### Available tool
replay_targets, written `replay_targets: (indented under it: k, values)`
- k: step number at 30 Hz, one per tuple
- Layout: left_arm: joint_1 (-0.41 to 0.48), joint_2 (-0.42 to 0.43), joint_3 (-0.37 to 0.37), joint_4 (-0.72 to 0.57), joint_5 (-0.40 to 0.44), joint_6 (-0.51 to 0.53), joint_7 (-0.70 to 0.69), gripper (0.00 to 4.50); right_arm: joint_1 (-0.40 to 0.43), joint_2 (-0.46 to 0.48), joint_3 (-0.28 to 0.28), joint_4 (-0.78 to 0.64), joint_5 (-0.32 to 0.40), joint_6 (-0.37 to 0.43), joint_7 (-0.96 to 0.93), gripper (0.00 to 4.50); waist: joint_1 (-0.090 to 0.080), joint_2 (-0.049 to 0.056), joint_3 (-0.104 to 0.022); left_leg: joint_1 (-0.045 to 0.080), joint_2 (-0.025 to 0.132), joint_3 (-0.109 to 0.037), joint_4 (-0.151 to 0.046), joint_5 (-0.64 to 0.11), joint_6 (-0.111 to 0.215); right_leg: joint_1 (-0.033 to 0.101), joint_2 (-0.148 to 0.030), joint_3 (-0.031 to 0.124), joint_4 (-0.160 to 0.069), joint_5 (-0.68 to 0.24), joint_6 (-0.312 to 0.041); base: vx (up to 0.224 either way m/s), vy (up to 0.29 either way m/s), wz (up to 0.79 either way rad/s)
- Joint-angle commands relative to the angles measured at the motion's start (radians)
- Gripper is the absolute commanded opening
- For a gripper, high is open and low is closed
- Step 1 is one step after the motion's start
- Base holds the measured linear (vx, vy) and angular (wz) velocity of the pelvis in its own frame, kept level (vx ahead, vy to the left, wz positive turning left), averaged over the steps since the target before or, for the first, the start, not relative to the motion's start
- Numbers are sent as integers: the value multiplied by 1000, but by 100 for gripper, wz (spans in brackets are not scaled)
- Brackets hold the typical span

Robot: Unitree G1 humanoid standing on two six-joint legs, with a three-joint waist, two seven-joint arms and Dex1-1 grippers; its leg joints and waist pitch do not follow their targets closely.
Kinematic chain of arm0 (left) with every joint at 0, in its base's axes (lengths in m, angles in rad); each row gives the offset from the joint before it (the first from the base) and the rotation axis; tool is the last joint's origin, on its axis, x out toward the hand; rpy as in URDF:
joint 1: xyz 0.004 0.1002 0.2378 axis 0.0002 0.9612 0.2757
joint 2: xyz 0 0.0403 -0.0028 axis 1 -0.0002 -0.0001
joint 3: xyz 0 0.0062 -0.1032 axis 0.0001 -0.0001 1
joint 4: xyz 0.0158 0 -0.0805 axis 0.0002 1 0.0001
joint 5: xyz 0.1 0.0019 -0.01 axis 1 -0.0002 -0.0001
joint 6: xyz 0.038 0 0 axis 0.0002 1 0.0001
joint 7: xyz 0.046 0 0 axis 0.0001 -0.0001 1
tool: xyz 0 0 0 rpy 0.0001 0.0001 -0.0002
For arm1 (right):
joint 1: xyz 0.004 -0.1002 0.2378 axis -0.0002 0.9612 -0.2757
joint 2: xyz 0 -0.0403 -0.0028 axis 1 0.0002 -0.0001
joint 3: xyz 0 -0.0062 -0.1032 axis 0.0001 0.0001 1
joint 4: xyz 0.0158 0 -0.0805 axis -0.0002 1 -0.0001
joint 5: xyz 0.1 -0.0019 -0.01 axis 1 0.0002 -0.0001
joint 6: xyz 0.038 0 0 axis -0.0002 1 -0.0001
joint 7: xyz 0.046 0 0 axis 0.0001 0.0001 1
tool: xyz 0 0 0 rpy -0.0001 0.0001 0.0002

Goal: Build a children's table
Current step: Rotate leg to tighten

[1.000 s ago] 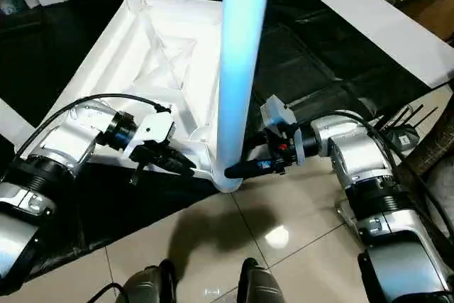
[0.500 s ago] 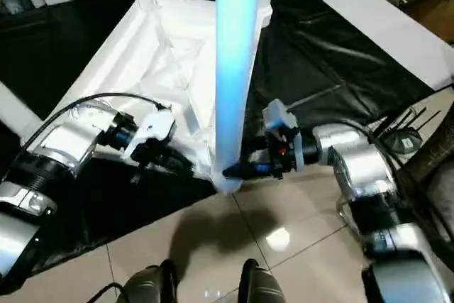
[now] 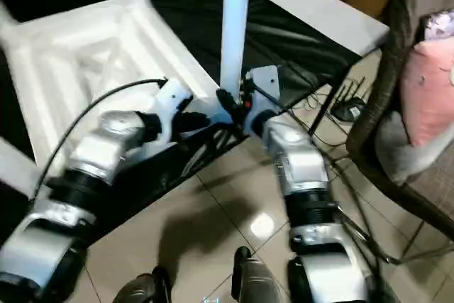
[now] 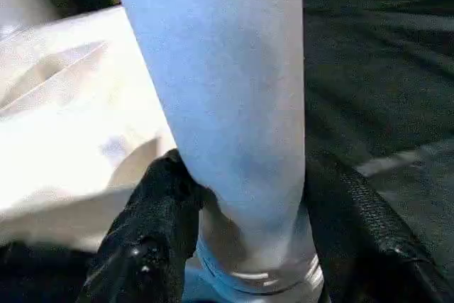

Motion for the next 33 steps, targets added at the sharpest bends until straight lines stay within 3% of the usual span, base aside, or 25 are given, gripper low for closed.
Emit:
replay_targets:
  k: [1,3,6,8,9,12,14,16,17,18,19,21,22,23,24,26,27,30,31,33]
  values:
    - [1,-48,-39,-52,-2,3,30,0,-9,72,37,57,23,-7,-15,270,-2,1,-62,37,31,-22,-74,-596,12,53,-56,6,-74,-605,-89,0,0,0]
    - [5,-34,-47,-55,3,-3,22,0,-13,63,44,59,13,-17,-2,296,-1,0,-66,31,32,-21,-73,-551,18,57,-59,12,-67,-579,-102,0,0,0]
    - [14,-10,-49,-54,8,-17,12,0,-8,45,50,49,-9,-38,38,315,6,0,-76,19,35,-14,-74,-464,31,63,-61,30,-45,-449,-160,0,0,0]
    - [21,5,-53,-55,6,-31,-5,0,13,17,66,19,-12,-64,82,335,12,-8,-86,11,31,-2,-67,-364,58,67,-57,44,-27,-339,-199,0,0,0]
    - [31,24,-63,-58,6,-46,-36,0,44,-20,85,-25,-7,-86,146,346,18,-8,-89,16,31,5,-61,-329,79,65,-57,50,-24,-315,-212,0,0,0]
    - [38,43,-73,-58,7,-62,-68,0,74,-56,91,-70,12,-102,206,375,24,-13,-93,14,31,12,-56,-282,121,65,-49,51,-19,-304,-220,58,-19,6]
    - [36,67,-78,-41,1,-88,-103,0,107,-100,90,-129,39,-97,276,375,31,-13,-95,19,29,15,-51,-281,124,62,-49,52,-21,-350,-204,27,-15,2]
    - [28,99,-81,-5,-6,-135,-151,0,154,-169,91,-216,67,-70,363,408,43,-15,-99,14,27,17,-48,-247,138,67,-48,54,-20,-340,-191,0,0,0]
    - [24,109,-80,8,-8,-146,-165,0,168,-190,91,-241,76,-59,386,413,51,-11,-96,18,27,17,-50,-243,147,64,-43,52,-21,-347,-185,0,0,0]
    - [16,122,-77,30,-3,-171,-165,0,188,-215,87,-277,92,-40,409,422,52,-11,-96,19,29,19,-48,-249,145,60,-43,53,-20,-358,-187,0,0,0]
    - [8,132,-71,51,-2,-194,-166,0,207,-238,82,-311,104,-21,422,422,55,-13,-95,16,26,18,-48,-250,141,64,-42,51,-23,-376,-179,0,0,0]
    - [-25,170,-54,114,13,-240,-151,0,287,-300,63,-450,166,50,468,444,69,-6,-96,17,27,16,-48,-246,123,65,-41,51,-28,-432,-140,0,0,0]
    - [-25,170,-54,114,13,-240,-151,0,287,-300,63,-450,166,50,468,444,73,-10,-98,17,28,15,-49,-247,111,67,-38,49,-30,-442,-126,0,0,0]
    - [-25,170,-54,114,13,-240,-151,0,287,-300,63,-450,166,50,468,444,73,-10,-98,17,28,15,-49,-247,111,67,-38,49,-30,-442,-126,0,0,0]
    - [-44,191,-47,136,23,-263,-139,0,337,-317,50,-522,190,82,467,444,71,-10,-97,12,23,14,-48,-255,90,70,-36,43,-34,-478,-111,0,0,0]
    - [-63,208,-40,147,19,-262,-141,0,382,-321,34,-580,203,110,440,444,73,-11,-94,16,19,16,-48,-265,75,65,-34,41,-44,-531,-78,0,0,0]
    - [-74,221,-35,152,22,-253,-128,0,413,-319,28,-617,213,123,425,444,70,-10,-93,9,18,12,-49,-264,67,68,-35,37,-43,-546,-70,0,0,0]
    - [-89,242,-30,165,19,-249,-122,0,455,-313,20,-669,226,145,401,444,66,-8,-92,10,12,8,-48,-274,55,66,-32,28,-54,-591,-37,0,0,0]
    - [-93,255,-12,159,-5,-230,-141,0,475,-301,12,-700,235,167,374,444,66,-6,-92,9,13,7,-48,-274,53,68,-32,26,-54,-590,-34,0,0,0]
    - [-91,267,2,151,-20,-237,-141,43,494,-290,4,-732,241,200,335,450,65,-2,-93,12,15,5,-49,-269,51,67,-33,24,-55,-569,-42,0,0,0]
